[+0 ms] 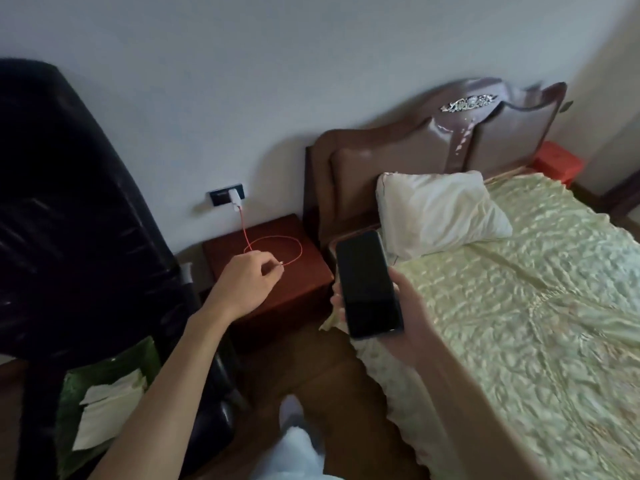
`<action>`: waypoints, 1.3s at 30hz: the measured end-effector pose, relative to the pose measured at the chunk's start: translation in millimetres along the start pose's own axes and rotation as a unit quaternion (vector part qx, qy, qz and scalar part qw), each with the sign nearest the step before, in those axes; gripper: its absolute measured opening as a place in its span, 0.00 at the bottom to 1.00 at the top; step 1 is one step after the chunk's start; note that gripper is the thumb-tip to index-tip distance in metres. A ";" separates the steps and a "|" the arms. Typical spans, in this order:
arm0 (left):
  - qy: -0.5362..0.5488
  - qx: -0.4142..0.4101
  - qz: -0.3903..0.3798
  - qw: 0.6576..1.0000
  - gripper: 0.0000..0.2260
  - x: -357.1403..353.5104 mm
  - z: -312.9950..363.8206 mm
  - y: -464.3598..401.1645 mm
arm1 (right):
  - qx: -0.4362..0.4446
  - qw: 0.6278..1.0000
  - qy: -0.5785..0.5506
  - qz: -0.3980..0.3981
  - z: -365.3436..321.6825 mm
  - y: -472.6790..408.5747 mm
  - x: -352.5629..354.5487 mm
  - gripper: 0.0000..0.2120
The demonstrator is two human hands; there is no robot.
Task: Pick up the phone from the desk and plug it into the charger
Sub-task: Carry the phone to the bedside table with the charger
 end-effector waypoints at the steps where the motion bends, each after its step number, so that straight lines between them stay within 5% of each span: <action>1: 0.007 0.009 -0.004 1.000 0.08 -2.5 -4.8 -17.5 | -0.012 1.000 0.006 -0.001 -7.7 -15.4 -4.9 0.30; 16: 0.005 0.237 -0.012 0.972 0.10 -32.6 -107.4 -141.7 | -0.215 0.966 0.132 -0.055 -33.7 -245.5 -38.2 0.31; 21: 0.048 0.333 0.016 0.941 0.10 -55.4 -143.5 -141.6 | -0.313 0.925 0.179 -0.119 0.1 -302.7 -44.6 0.31; 27: 0.115 0.408 0.018 0.906 0.11 -83.1 -184.2 -126.0 | -0.395 0.879 0.244 -0.107 57.6 -338.8 -26.2 0.29; 35: 0.133 0.506 0.053 0.851 0.13 -153.9 -293.3 -105.4 | -0.417 0.868 0.266 -0.044 176.1 -415.0 15.4 0.29; 39: 0.070 0.504 0.046 0.859 0.09 -201.3 -342.6 -124.2 | -0.390 0.885 0.254 0.002 232.7 -459.2 29.6 0.28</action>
Point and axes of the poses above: each hand's wrist, its own y-axis away from the middle knuckle, its own x-axis out of the back of the hand, z = x × y, the point moved 10 cm from there along -y, towards the middle knuckle, and after that the axes turned 3 degrees about z, right-handed, at the moved point
